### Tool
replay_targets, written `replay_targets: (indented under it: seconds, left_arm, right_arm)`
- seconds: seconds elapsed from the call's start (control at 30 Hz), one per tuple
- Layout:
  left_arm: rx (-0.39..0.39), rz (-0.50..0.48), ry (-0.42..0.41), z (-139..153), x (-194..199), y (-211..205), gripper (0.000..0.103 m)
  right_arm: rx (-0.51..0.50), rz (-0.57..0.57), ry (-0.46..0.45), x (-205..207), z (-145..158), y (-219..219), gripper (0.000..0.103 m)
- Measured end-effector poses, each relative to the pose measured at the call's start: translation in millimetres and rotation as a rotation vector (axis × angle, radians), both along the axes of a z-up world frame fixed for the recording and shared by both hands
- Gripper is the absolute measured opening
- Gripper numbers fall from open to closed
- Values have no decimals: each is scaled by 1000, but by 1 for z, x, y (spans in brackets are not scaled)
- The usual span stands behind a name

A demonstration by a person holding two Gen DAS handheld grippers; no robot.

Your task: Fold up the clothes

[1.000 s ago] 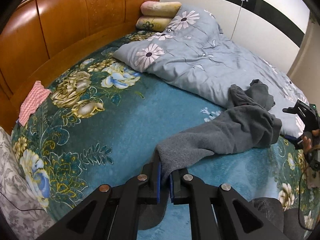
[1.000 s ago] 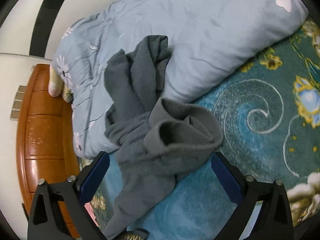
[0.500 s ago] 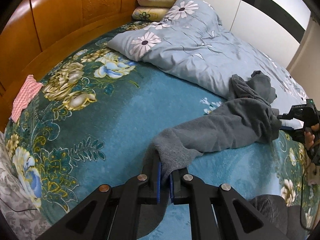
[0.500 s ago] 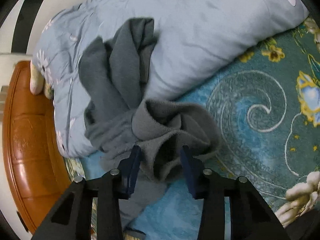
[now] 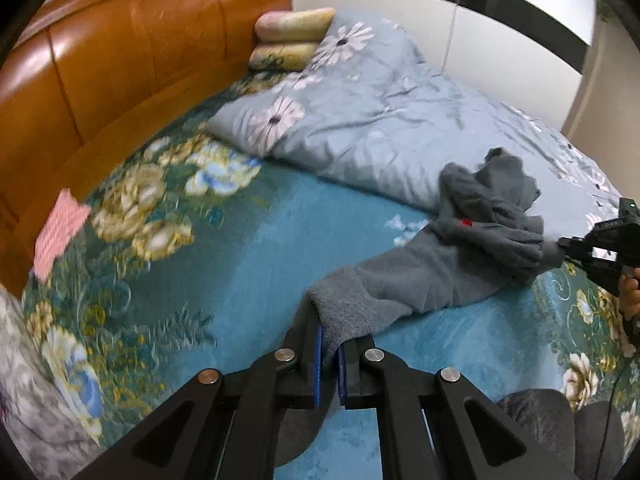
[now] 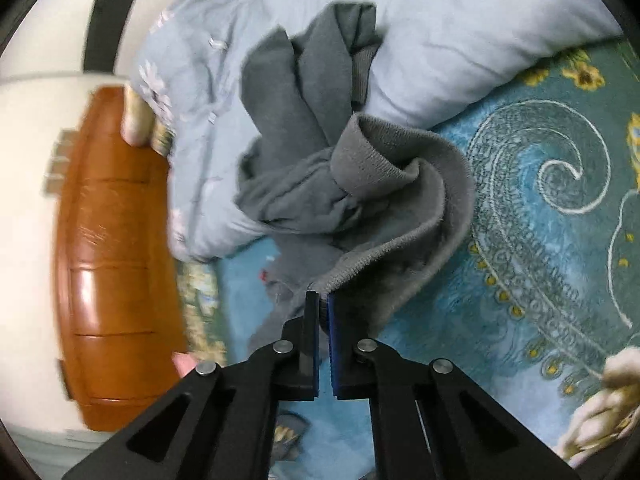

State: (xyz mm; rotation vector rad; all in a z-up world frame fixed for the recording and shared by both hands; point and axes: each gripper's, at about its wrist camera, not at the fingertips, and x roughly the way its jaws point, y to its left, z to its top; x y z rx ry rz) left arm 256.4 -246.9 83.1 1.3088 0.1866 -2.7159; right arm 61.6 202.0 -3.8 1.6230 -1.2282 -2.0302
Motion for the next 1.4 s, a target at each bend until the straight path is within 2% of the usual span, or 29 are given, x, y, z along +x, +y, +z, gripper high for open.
replay_targets:
  seconds: [0.07,0.13,0.23,0.33,0.4,0.47,0.53,0.67,0.83,0.93,0.97,1.03,1.07,1.1,1.23,1.4]
  left_arm:
    - [-3,-30,44,15,-6,6,6]
    - [5,-66,126,40,-15,15,6]
    - [-35,-109,247,73,-20,28,6]
    - [-70,-145,307,87,-19,38,8]
    - [-90,-174,270,75,-18,47,9]
    - [-97,-193,180,45,-20,56,9]
    - [-105,-191,76,8,-20,62,9]
    - [-150,-186,-92,-49,-9,71,9]
    - [-158,-149,-250,-104,17,68,9]
    - [-65,-82,-363,-133,26,49,9]
    - [-20,-69,-371,-135,30,44,10]
    - [71,-43,-387,-137,37,34,21]
    - [102,-47,-394,-135,40,31,34]
    - [131,-50,-401,-133,43,28,41]
    - [228,-59,-399,-120,55,16,48]
    - [361,56,-322,-102,48,-15,52]
  right_arm:
    - [-10,-29,41,8,15,21,4]
    - [-20,-64,93,17,35,44,4]
    - [-24,-120,181,36,68,81,3]
    - [-1,-194,297,67,109,131,0]
    - [57,-235,343,91,128,161,0]
    - [135,-267,359,116,140,189,0]
    - [166,-281,302,136,125,206,0]
    - [146,-285,177,156,80,207,0]
    - [114,-197,72,156,34,177,2]
    - [101,-135,44,151,18,154,2]
    - [103,-114,35,147,14,146,2]
    - [115,-73,25,141,9,132,2]
    - [122,-51,23,138,8,124,2]
    - [129,-33,22,134,7,118,2]
    - [141,-2,7,119,6,105,2]
    - [141,27,-22,74,1,68,5]
